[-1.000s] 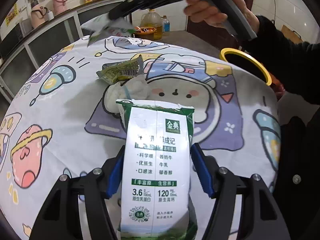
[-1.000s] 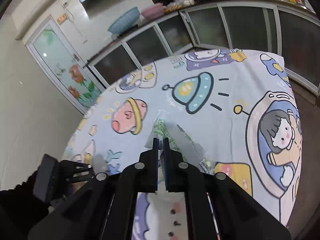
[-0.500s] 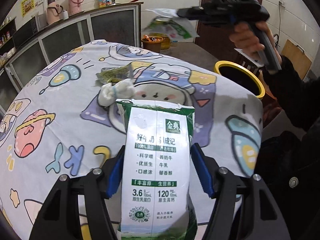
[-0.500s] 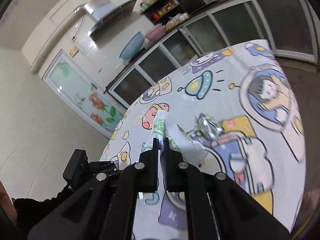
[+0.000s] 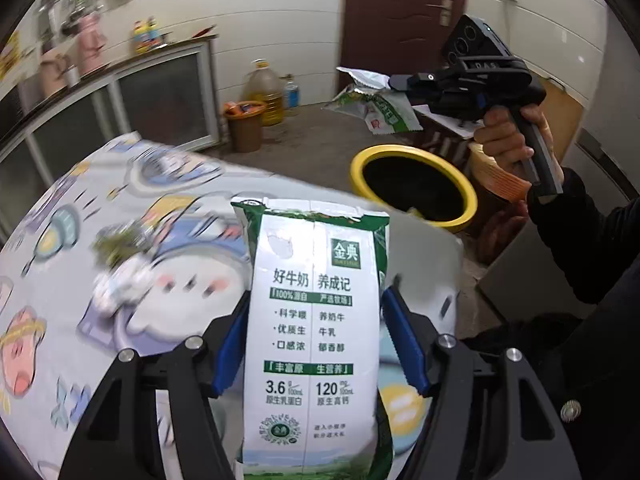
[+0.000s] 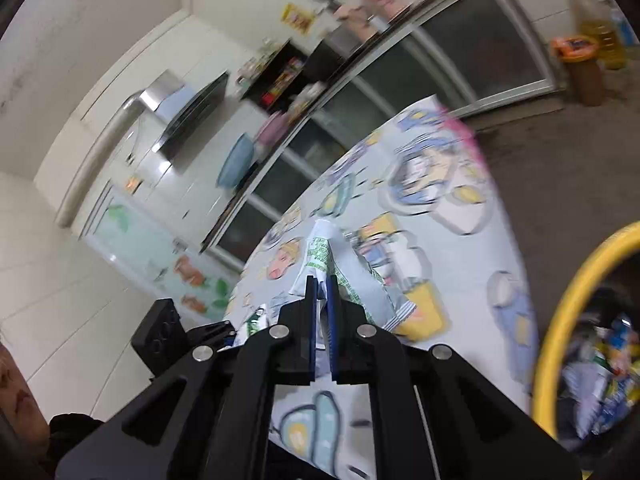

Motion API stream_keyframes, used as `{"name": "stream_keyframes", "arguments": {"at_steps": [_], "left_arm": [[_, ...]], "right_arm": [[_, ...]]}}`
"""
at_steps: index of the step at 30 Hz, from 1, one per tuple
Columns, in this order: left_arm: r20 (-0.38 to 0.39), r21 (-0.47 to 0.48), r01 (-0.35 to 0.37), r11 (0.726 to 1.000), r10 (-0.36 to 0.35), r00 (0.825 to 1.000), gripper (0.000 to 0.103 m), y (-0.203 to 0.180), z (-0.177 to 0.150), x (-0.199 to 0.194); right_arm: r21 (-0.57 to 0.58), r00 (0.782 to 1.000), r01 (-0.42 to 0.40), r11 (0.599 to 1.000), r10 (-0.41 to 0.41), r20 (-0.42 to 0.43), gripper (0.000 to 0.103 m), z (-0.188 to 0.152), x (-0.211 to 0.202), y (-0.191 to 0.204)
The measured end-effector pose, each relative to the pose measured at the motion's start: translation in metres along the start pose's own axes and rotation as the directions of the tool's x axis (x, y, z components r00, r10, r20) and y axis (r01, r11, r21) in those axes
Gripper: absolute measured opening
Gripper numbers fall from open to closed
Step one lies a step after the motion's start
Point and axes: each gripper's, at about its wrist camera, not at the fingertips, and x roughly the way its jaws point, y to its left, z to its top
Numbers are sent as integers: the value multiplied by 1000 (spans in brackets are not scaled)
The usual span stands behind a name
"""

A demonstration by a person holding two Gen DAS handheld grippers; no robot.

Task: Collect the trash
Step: 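Carry the milk carton and packet over to the yellow-rimmed bin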

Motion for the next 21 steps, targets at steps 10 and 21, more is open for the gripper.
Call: {"name": "stream_keyframes", "arguments": {"at_steps": [10,21], "left_arm": [[7,102,135,986,-136,991,61,-49,64,61],[15,139,255,957,-260,966,60,-99,132,133]], "right_arm": [[54,958,239,969,-245,152,5,-21,-105,-43],[186,884,392,901,-425,193,5,-48,-144,-113]]}}
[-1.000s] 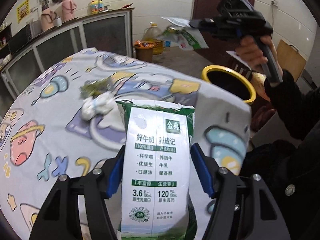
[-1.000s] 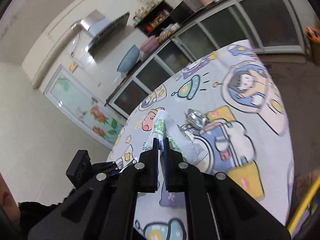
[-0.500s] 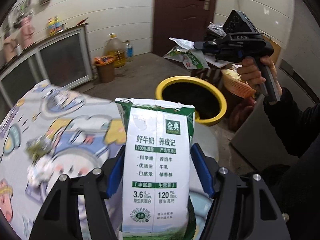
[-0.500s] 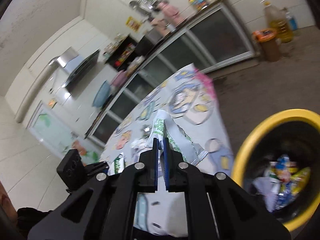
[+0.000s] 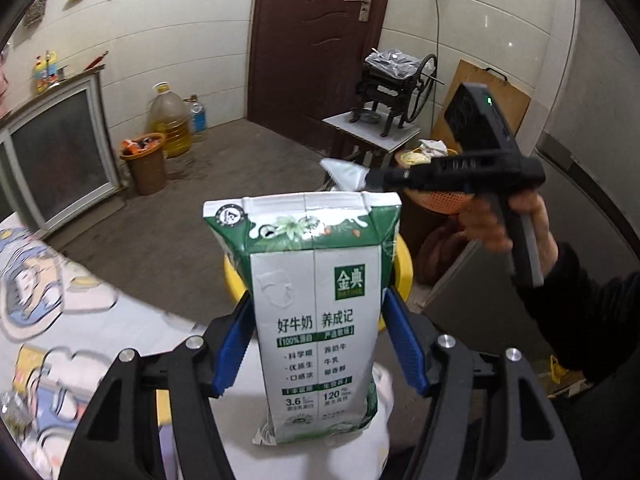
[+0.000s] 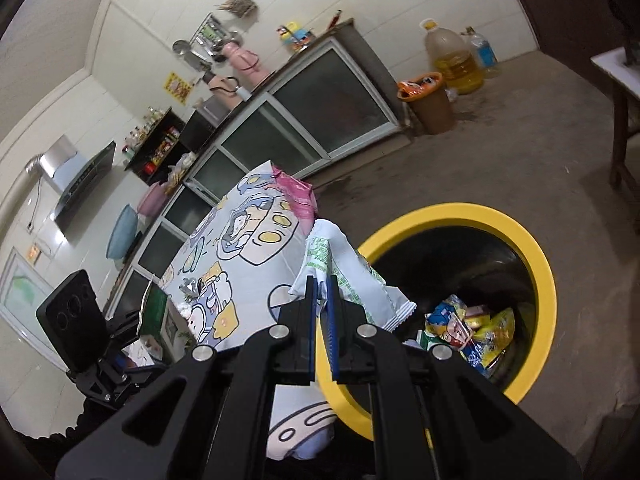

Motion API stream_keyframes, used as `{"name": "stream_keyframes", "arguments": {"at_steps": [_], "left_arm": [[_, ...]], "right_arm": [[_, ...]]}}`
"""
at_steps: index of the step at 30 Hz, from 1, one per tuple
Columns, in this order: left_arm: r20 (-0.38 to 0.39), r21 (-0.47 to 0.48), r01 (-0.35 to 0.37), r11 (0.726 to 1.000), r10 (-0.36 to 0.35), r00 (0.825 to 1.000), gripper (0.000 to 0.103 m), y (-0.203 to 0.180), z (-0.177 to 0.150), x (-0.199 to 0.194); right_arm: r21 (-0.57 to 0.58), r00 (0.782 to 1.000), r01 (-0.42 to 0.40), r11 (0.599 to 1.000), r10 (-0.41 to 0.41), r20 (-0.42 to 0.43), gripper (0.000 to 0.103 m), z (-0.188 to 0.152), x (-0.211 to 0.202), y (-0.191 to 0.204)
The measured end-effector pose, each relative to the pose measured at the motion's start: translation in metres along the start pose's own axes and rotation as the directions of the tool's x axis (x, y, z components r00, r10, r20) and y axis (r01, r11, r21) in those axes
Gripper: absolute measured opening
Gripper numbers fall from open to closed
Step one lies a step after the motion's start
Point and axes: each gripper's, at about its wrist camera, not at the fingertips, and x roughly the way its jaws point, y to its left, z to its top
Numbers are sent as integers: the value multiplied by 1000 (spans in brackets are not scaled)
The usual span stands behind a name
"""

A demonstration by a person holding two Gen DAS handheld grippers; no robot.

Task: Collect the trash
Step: 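Carry the milk carton and packet over to the yellow-rimmed bin, then open both tools over the bin to drop the carton and packet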

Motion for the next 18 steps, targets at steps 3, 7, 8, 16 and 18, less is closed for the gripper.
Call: {"name": "stream_keyframes", "arguments": {"at_steps": [3,7,8,16,18], "left_arm": [[18,24,35,999,-35,999,60,-13,18,10],[41,68,29,997,-32,999,60,-29,40,17],[43,70,28,997,-31,999,60,-30,46,22],[13,-14,-33,999,33,999,60,-21,52,64],[-6,-27,-30,999,30,1000,60,-19,47,73]], "right_arm": [[12,1000,19,1000,-19,8,5,-1,-5,-12],[7,999,49,999,-49,23,5,1,-14,-22],[4,998,56,998,-56,25,5,2,-15,-23],[38,995,103,994,-103,-19,6,-5,0,-44],[57,993,114,992,-112,-35,6,-8,4,-53]]}}
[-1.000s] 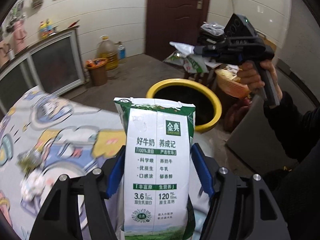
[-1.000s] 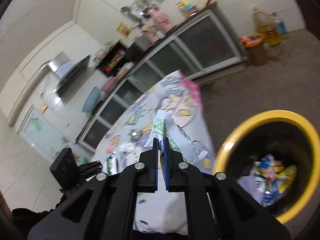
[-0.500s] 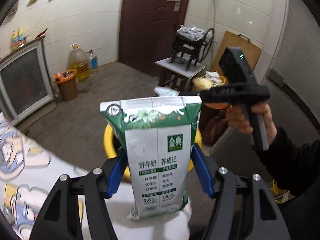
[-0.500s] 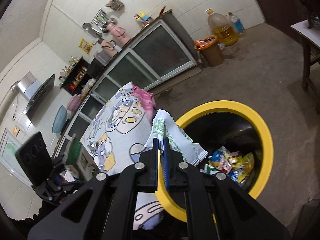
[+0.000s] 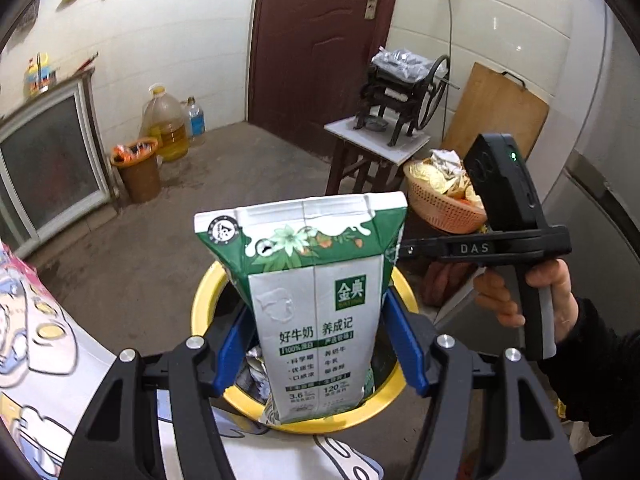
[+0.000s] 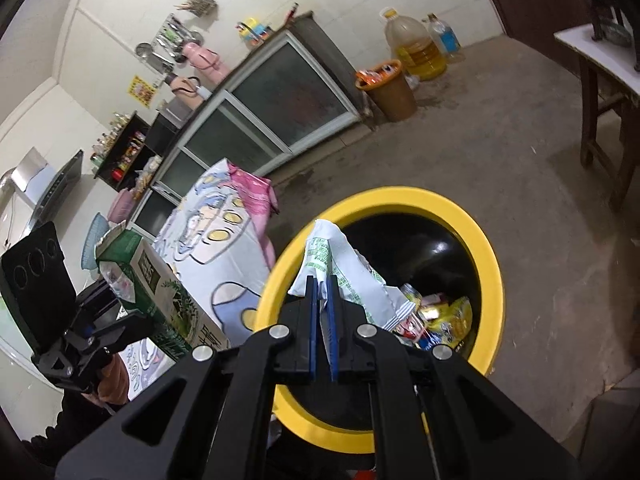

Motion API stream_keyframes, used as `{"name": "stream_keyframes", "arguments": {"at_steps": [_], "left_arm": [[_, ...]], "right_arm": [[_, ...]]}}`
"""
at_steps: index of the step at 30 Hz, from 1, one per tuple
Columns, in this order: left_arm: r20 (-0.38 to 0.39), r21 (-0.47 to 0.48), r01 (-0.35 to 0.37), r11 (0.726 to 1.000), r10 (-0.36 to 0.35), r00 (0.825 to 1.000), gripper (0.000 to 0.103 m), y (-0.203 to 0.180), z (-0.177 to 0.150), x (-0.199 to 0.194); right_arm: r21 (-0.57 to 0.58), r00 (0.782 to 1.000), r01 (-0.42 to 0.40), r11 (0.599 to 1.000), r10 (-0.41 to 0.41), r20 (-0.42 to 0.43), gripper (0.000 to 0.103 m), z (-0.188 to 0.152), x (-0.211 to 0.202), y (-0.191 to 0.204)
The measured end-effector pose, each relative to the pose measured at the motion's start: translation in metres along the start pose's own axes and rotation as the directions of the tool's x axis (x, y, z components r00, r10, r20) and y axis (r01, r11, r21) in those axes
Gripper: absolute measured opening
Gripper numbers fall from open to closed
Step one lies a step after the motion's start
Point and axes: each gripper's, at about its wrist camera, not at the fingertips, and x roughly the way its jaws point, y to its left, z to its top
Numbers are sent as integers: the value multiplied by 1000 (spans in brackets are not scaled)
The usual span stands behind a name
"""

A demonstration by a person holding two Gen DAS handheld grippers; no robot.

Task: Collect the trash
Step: 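Open both tools over the bin to drop the carton and packet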

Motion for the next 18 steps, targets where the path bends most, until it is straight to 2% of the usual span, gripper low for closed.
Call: {"name": "stream_keyframes", "arguments": {"at_steps": [8,12,13,14,15,16,17,18], "left_arm": [[-30,-49,5,999,-7,1000,60,9,-6,21],[-33,-68,6,998,-8,999,61,13,-7,25],[-31,-73,7,997,-9,999,63,11,-8,24],[-29,-85,15,996,-17,999,68,13,-10,23],[-24,-92,18,996,-20,1000,80,15,-11,22],[-13,-99,20,995,-22,1000,86,16,-13,19],[-6,-103,26,994,-27,1000,89,18,-13,18],[4,-111,41,993,-41,999,91,20,-16,13]], "right_arm": [[42,998,52,998,-51,-24,7,-4,9,-20],[57,998,48,997,-46,-30,8,-2,11,-22],[58,998,49,997,-47,-31,17,-2,11,-21],[60,998,58,997,-56,-32,38,-1,11,-20],[67,997,68,995,-67,-27,53,-1,10,-21],[80,998,70,994,-69,-17,69,0,8,-23],[90,998,60,994,-60,-12,62,1,7,-25],[92,998,59,994,-57,-17,61,1,6,-26]]}}
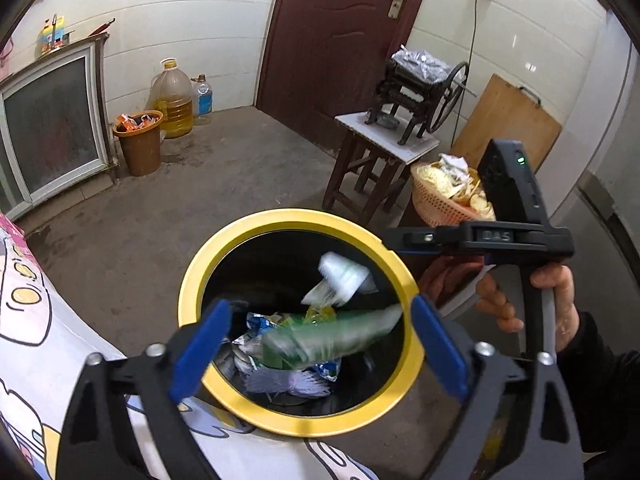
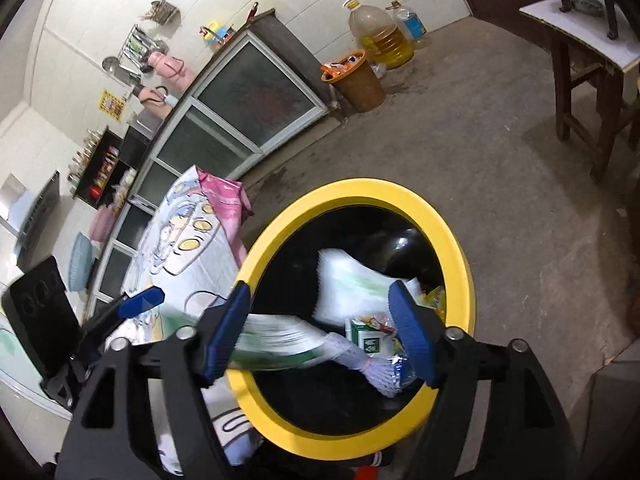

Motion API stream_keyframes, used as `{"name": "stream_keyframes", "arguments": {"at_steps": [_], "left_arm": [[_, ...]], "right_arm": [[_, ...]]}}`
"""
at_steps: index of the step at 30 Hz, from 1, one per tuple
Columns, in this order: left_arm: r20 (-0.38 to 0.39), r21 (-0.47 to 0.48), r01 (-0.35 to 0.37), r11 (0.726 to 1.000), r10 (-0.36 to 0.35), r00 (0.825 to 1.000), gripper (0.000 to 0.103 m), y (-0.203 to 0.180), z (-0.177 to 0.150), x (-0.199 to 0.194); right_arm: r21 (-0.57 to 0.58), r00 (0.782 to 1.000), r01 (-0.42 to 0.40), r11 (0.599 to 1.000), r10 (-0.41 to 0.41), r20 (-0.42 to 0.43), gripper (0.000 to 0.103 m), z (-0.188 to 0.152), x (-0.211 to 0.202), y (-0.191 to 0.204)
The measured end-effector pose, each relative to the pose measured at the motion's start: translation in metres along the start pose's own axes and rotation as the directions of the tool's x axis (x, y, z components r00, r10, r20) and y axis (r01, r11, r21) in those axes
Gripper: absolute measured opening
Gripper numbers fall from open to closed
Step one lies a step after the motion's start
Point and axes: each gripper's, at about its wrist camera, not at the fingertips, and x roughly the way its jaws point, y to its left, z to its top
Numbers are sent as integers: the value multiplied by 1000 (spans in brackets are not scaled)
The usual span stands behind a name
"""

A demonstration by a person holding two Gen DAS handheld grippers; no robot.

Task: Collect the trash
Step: 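Open both tools over the bin to drop the carton and packet, then move both tools back toward the table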

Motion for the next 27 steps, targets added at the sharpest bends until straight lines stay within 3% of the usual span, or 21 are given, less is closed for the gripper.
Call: {"name": "stream_keyframes", "arguments": {"at_steps": [7,11,14,17,21,25,27], "left_arm": [[45,36,-33,999,31,999,95,16,-26,-46],[42,67,-128,990,125,991,95,37,-60,-87],[26,79,-238,968,237,971,95,59,-91,-127],[25,64,-334,940,334,942,95,82,-120,-165],[22,-7,-430,903,430,903,95,116,-149,-209],[42,-109,-496,862,502,864,95,150,-172,-243],[55,-173,-504,846,520,853,95,169,-182,-255]], "right_arm": [[-31,1000,30,999,-30,10,61,1,-8,2],[-116,1000,4,993,-3,4,65,-2,-8,27],[-222,999,-44,974,43,-13,68,-5,0,61],[-335,995,-97,937,88,-41,69,-12,13,104],[-493,982,-190,849,155,-110,74,-24,41,176],[-593,959,-281,755,203,-196,76,-37,73,242],[-622,944,-327,711,216,-249,76,-47,94,278]]}}
